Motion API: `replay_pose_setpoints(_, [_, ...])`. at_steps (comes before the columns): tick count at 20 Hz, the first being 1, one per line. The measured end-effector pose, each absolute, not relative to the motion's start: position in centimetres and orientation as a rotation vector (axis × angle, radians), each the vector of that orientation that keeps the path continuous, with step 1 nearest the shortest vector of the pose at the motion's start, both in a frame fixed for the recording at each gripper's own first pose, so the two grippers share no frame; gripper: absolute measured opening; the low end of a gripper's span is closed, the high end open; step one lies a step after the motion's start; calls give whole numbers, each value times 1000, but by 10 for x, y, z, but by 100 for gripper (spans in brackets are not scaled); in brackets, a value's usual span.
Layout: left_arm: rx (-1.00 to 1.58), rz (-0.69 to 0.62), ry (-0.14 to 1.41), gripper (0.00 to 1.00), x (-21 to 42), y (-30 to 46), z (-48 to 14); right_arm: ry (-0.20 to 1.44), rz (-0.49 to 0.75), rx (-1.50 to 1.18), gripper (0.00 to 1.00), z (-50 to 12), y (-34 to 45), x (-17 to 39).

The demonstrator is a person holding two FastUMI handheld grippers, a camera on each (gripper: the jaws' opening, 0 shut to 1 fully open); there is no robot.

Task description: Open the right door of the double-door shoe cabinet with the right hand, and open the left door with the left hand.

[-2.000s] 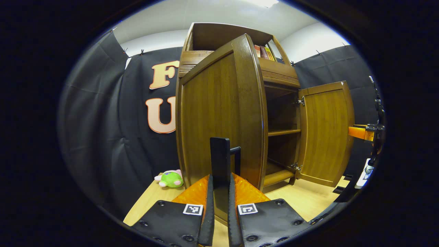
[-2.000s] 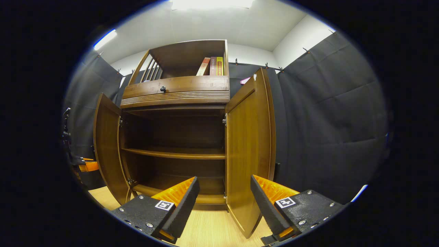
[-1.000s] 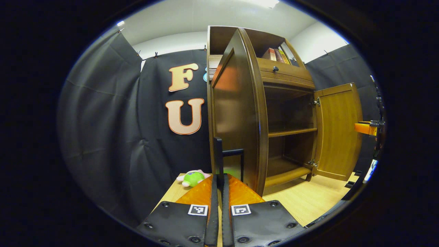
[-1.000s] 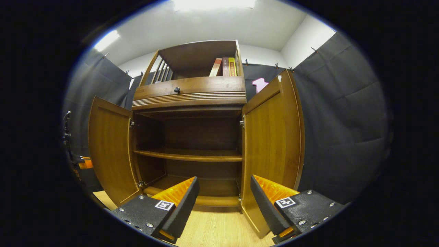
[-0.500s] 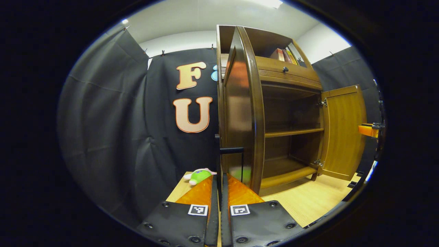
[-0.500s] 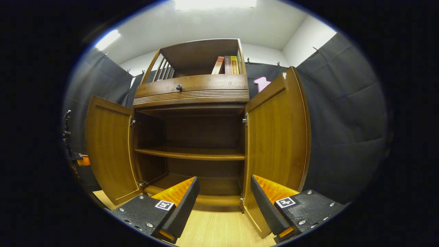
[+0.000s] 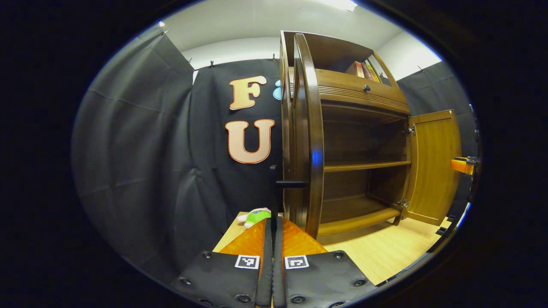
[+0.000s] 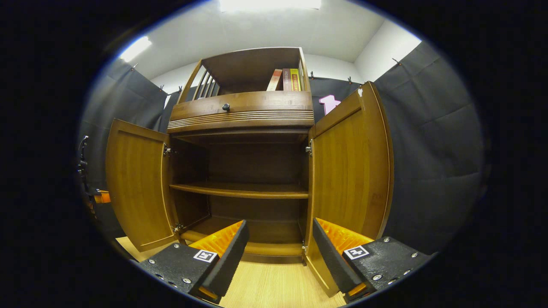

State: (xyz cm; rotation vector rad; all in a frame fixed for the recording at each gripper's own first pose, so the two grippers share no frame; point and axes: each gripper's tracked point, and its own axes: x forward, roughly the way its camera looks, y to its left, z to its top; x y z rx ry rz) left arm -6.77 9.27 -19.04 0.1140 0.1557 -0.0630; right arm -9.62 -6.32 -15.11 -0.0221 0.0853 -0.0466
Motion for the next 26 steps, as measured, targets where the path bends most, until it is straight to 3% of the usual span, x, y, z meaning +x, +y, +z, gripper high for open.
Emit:
replay_pose_setpoints(3, [114, -56, 161, 4, -72, 91, -188, 87, -47, -26, 92, -152, -64, -96])
replay_pose_setpoints(10, [139, -5, 153, 11, -97, 73, -166, 93, -52, -20, 92, -155, -69, -97])
replay_pose_setpoints(11, [149, 5, 145, 7, -101, 68, -160, 92, -53, -21, 92, -154, -71, -97])
replay_pose_setpoints(18, [148, -4, 95, 8, -118, 27, -119, 75, -76, -28, 92, -141, -93, -106])
replay_pose_setpoints(26, [71, -10, 124, 55, -100, 8, -114, 63, -105, -44, 92, -114, -123, -117])
